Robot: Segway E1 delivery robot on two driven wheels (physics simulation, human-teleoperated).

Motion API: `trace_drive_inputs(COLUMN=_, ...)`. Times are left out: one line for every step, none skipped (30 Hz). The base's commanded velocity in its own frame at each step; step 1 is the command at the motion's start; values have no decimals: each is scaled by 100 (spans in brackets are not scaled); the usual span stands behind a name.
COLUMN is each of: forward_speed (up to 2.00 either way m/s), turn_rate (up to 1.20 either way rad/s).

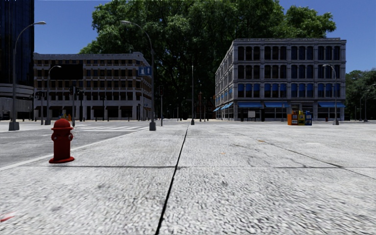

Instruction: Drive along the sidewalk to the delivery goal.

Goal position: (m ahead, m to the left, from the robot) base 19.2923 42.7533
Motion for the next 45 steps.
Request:
trace_drive_inputs(forward_speed=200, turn_rate=0)
trace_drive_inputs(forward_speed=200, turn_rate=0)
trace_drive_inputs(forward_speed=200, turn_rate=0)
trace_drive_inputs(forward_speed=200, turn_rate=0)
trace_drive_inputs(forward_speed=200, turn_rate=0)
trace_drive_inputs(forward_speed=200, turn_rate=0)
trace_drive_inputs(forward_speed=200, turn_rate=0)
trace_drive_inputs(forward_speed=200, turn_rate=0)
trace_drive_inputs(forward_speed=200, turn_rate=0)
trace_drive_inputs(forward_speed=200, turn_rate=0)
trace_drive_inputs(forward_speed=200, turn_rate=0)
trace_drive_inputs(forward_speed=200, turn_rate=0)
trace_drive_inputs(forward_speed=200, turn_rate=0)
trace_drive_inputs(forward_speed=200, turn_rate=0)
trace_drive_inputs(forward_speed=200, turn_rate=0)
trace_drive_inputs(forward_speed=200, turn_rate=0)
trace_drive_inputs(forward_speed=200, turn_rate=0)
trace_drive_inputs(forward_speed=200, turn_rate=0)
trace_drive_inputs(forward_speed=200, turn_rate=0)
trace_drive_inputs(forward_speed=200, turn_rate=0)
trace_drive_inputs(forward_speed=200, turn_rate=0)
trace_drive_inputs(forward_speed=200, turn_rate=0)
trace_drive_inputs(forward_speed=200, turn_rate=0)
trace_drive_inputs(forward_speed=200, turn_rate=0)
trace_drive_inputs(forward_speed=200, turn_rate=0)
trace_drive_inputs(forward_speed=200, turn_rate=0)
trace_drive_inputs(forward_speed=200, turn_rate=0)
trace_drive_inputs(forward_speed=200, turn_rate=0)
trace_drive_inputs(forward_speed=200, turn_rate=0)
trace_drive_inputs(forward_speed=200, turn_rate=0)
trace_drive_inputs(forward_speed=200, turn_rate=0)
trace_drive_inputs(forward_speed=200, turn_rate=0)
trace_drive_inputs(forward_speed=200, turn_rate=0)
trace_drive_inputs(forward_speed=200, turn_rate=0)
trace_drive_inputs(forward_speed=200, turn_rate=0)
trace_drive_inputs(forward_speed=200, turn_rate=0)
trace_drive_inputs(forward_speed=200, turn_rate=0)
trace_drive_inputs(forward_speed=200, turn_rate=0)
trace_drive_inputs(forward_speed=200, turn_rate=0)
trace_drive_inputs(forward_speed=200, turn_rate=0)
trace_drive_inputs(forward_speed=200, turn_rate=0)
trace_drive_inputs(forward_speed=200, turn_rate=0)
trace_drive_inputs(forward_speed=200, turn_rate=0)
trace_drive_inputs(forward_speed=200, turn_rate=0)
trace_drive_inputs(forward_speed=200, turn_rate=0)
